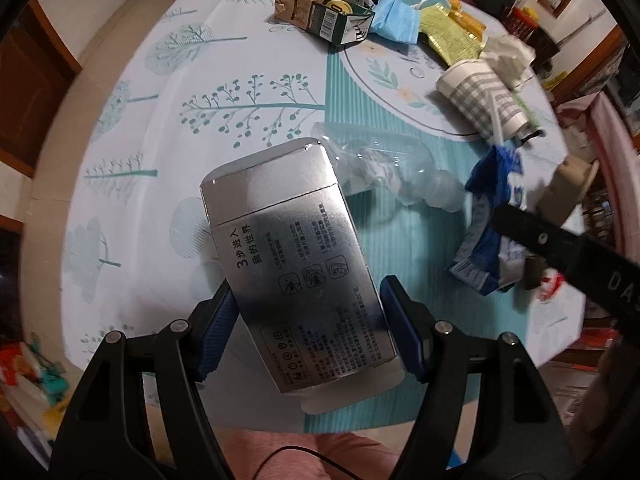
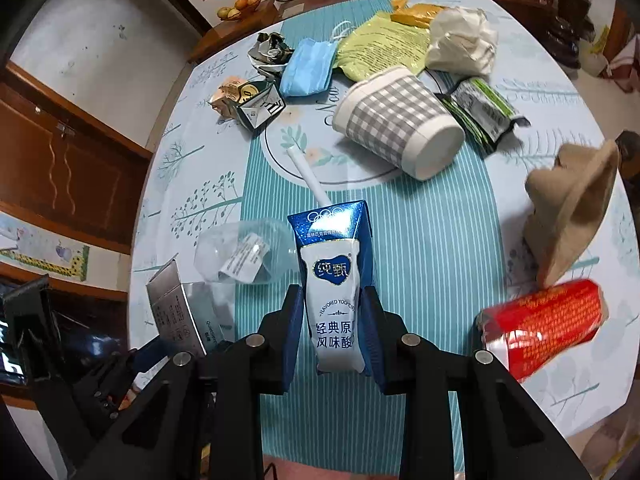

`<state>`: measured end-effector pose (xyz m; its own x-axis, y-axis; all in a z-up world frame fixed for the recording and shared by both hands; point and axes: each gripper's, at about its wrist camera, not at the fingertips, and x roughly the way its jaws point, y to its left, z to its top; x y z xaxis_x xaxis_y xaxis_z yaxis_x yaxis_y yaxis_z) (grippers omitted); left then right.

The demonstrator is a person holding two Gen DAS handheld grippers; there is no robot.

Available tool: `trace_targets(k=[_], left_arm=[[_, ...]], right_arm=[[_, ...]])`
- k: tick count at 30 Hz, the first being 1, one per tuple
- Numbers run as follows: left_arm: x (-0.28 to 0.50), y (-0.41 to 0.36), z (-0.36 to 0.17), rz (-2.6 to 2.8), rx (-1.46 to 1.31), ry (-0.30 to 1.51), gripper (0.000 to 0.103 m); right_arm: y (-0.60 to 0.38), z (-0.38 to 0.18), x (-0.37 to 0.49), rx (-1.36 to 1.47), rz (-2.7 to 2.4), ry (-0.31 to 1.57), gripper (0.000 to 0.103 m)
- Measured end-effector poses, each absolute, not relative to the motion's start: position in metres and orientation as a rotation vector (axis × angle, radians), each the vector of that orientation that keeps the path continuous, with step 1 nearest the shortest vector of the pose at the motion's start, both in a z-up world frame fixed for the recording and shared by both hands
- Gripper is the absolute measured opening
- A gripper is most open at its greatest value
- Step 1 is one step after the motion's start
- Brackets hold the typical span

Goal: Collect trash
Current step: 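Carry the box and milk carton with both tools over the black trash bin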

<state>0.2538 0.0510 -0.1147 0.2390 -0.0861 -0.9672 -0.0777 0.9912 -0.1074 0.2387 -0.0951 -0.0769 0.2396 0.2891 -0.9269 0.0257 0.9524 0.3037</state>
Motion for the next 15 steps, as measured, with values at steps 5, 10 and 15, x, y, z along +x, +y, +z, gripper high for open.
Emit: trace_targets(k=[5, 10, 15], left_arm=[[0.242, 0.067, -0.106, -0.053, -0.221, 1.307, 0.067], [0.233, 0.079, -0.103, -0.069, -0.265, 1.311, 0.067], [0.215, 0.075, -0.093, -0.095, -0.226, 1.303, 0.067]], right_arm=[[-0.104, -0.071, 0.222, 0.302, 0.195, 1.318, 0.028], [-0.112, -0.066, 0.201, 0.339, 0.224, 1.311, 0.028], [-0.122, -0.057, 0.173, 0.388, 0.259, 1.309, 0.028]])
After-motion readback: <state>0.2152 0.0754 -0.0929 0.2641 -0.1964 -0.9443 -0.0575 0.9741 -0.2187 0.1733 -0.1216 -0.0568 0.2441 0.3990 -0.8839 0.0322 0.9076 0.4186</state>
